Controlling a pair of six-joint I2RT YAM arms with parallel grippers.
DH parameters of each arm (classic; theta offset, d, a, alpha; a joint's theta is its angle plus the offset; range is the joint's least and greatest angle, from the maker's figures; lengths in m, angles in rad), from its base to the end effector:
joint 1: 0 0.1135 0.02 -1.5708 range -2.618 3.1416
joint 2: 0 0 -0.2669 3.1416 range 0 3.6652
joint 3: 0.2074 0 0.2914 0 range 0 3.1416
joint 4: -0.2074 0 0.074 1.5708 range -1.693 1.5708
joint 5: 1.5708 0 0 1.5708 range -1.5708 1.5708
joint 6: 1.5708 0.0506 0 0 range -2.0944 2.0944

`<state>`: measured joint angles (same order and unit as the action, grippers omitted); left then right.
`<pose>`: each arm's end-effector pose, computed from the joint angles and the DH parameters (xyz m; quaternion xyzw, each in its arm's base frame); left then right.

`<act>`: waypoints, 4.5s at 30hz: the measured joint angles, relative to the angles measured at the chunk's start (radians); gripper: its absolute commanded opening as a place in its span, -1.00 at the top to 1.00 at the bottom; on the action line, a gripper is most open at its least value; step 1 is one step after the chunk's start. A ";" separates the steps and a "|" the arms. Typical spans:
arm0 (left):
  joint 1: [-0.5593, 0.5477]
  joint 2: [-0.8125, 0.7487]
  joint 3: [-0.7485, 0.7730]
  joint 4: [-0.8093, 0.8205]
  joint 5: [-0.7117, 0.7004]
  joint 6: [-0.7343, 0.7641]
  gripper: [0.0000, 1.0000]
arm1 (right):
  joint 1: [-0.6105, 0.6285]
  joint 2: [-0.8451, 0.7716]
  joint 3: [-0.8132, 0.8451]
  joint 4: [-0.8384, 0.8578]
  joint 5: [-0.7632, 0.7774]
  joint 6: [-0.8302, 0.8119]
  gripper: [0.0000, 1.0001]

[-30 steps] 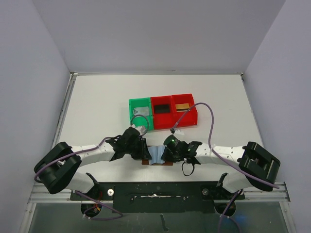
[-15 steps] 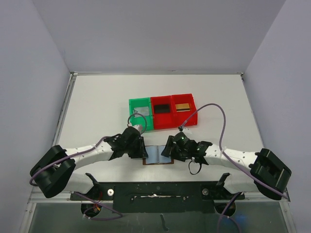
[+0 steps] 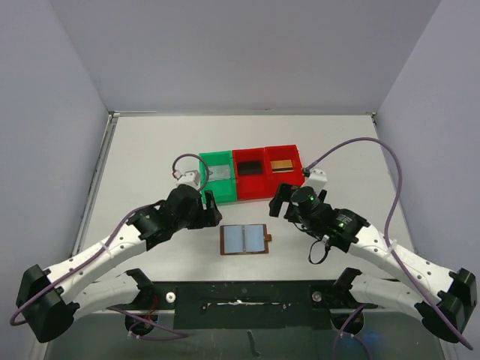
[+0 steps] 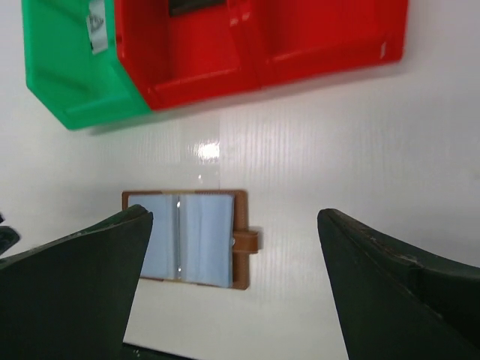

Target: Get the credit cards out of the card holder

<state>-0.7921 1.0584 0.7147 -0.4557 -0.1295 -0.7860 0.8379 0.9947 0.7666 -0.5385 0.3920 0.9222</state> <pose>0.1904 -0.1836 0.2175 -0.0215 0.9247 -0.2242 0.3070 0.1836 0.1750 0.2475 0.1142 0.8986 0.1817 0.3827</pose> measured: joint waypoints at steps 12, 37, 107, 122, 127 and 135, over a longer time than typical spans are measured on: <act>0.016 -0.254 0.349 -0.278 -0.473 0.093 -0.71 | -0.027 -0.170 0.305 0.011 0.247 -0.457 -0.95; 0.016 -0.237 0.564 -0.425 -0.606 0.177 -0.72 | -0.027 -0.168 0.420 -0.042 0.279 -0.523 -0.95; 0.016 -0.214 0.547 -0.423 -0.562 0.188 -0.71 | -0.027 -0.167 0.381 -0.155 0.350 -0.484 -0.95; 0.016 -0.222 0.547 -0.423 -0.562 0.188 -0.71 | -0.027 -0.167 0.381 -0.155 0.349 -0.484 -0.95; 0.016 -0.242 0.547 -0.421 -0.562 0.192 -0.72 | -0.027 -0.167 0.381 -0.155 0.349 -0.484 -0.95; 0.016 -0.261 0.547 -0.415 -0.562 0.194 -0.71 | -0.027 -0.167 0.381 -0.155 0.350 -0.484 -0.95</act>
<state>-0.7761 0.7971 1.2613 -0.8707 -0.6918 -0.5922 0.8112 0.8280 1.1481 -0.6933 0.7418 0.4385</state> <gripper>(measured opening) 0.847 0.977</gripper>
